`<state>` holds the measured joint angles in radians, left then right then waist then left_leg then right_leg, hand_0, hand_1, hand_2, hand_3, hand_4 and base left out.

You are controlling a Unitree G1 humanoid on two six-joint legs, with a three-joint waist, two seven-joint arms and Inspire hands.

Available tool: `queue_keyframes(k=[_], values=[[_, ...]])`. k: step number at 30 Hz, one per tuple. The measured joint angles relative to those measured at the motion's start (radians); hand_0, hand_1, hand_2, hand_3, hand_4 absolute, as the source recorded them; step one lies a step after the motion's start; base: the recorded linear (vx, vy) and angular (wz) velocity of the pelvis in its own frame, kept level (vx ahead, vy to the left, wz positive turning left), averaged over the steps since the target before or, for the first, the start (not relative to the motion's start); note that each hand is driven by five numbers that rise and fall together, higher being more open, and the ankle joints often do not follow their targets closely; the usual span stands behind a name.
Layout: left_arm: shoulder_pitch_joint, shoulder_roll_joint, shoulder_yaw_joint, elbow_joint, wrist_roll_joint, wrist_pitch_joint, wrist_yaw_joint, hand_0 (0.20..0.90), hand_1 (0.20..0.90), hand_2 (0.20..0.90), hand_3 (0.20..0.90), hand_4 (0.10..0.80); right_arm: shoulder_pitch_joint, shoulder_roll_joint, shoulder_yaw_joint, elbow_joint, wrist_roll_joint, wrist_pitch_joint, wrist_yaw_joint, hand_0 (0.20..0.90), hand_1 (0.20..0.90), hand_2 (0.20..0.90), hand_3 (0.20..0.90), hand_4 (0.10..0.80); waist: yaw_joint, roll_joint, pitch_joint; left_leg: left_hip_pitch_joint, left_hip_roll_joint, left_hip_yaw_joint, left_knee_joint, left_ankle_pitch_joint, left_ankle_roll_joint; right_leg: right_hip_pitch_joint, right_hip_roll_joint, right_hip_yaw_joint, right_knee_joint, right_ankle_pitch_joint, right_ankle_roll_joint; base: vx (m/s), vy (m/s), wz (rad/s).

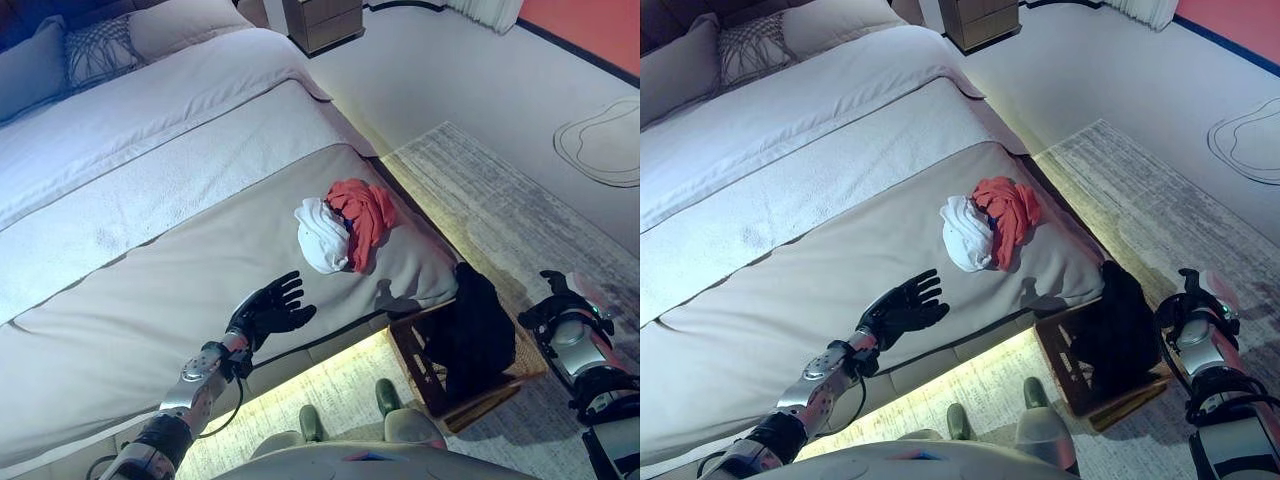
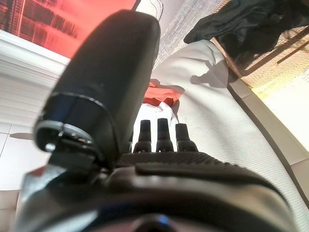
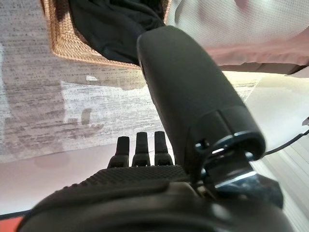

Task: Pick up the clothes from the bed and place them into the basket

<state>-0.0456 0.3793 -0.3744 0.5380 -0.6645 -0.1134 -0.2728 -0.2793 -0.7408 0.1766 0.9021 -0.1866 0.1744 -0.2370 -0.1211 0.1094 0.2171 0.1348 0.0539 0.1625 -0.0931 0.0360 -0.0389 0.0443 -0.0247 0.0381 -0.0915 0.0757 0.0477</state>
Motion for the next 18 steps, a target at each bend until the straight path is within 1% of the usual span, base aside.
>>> queue_keyframes(k=[3,7,10,12,15,18], values=[[0.0,0.0,0.0,0.0,0.0,0.0,0.001,0.9,0.9,0.9,0.9,0.8,0.0,0.0,0.001,-0.021,0.0,0.001,-0.02,0.9,0.9,0.9,0.9,0.8,0.0,-0.005,0.003,0.006,0.0,-0.007,0.0,0.001,0.0,0.01,0.0,-0.006,0.0,0.0,0.0,0.035,-0.009,0.06],[-0.003,0.0,0.002,0.0,0.0,0.0,0.005,0.9,0.9,0.9,0.9,0.8,-0.024,-0.001,0.022,-0.147,-0.004,0.019,-0.049,0.9,0.9,0.9,0.9,0.8,0.001,-0.009,0.006,0.008,0.0,-0.023,-0.001,0.002,-0.002,0.018,-0.001,-0.02,0.0,0.0,0.0,0.04,0.019,0.1],[-0.001,-0.005,0.001,0.0,0.0,0.0,0.014,0.9,0.9,0.9,0.9,0.8,-0.115,-0.003,0.093,-0.205,-0.033,0.047,-0.05,0.9,0.9,0.9,0.9,0.8,0.013,-0.015,0.009,-0.001,0.0,-0.039,0.0,0.006,-0.003,0.016,-0.002,-0.033,0.0,0.0,0.0,0.067,0.045,0.15],[-0.002,-0.015,0.001,0.007,0.0,-0.001,0.022,0.9,0.9,0.9,0.9,0.8,-0.199,-0.006,0.141,-0.207,-0.044,0.058,-0.04,0.9,0.9,0.9,0.9,0.8,0.023,-0.013,0.008,-0.011,-0.003,-0.06,0.0,0.015,-0.001,0.015,-0.006,-0.053,0.0,-0.001,0.0,0.067,0.051,0.28],[-0.001,-0.018,0.001,0.024,0.0,-0.014,0.027,0.9,0.9,0.9,0.9,0.8,-0.298,-0.021,0.196,-0.208,-0.072,0.058,-0.034,0.9,0.9,0.9,0.9,0.8,0.064,-0.012,0.007,-0.036,-0.004,-0.082,0.005,0.029,-0.005,0.0,-0.009,-0.075,0.0,-0.001,0.0,0.007,0.096,0.26],[0.003,-0.017,0.015,0.031,0.0,-0.029,0.032,0.9,0.9,0.9,0.9,0.8,-0.41,-0.058,0.248,-0.206,-0.091,0.057,-0.014,0.9,0.9,0.9,0.9,0.8,0.107,-0.003,0.012,-0.103,-0.013,-0.127,0.005,0.056,-0.003,-0.048,-0.018,-0.113,0.001,0.002,-0.004,-0.046,0.107,0.37]])
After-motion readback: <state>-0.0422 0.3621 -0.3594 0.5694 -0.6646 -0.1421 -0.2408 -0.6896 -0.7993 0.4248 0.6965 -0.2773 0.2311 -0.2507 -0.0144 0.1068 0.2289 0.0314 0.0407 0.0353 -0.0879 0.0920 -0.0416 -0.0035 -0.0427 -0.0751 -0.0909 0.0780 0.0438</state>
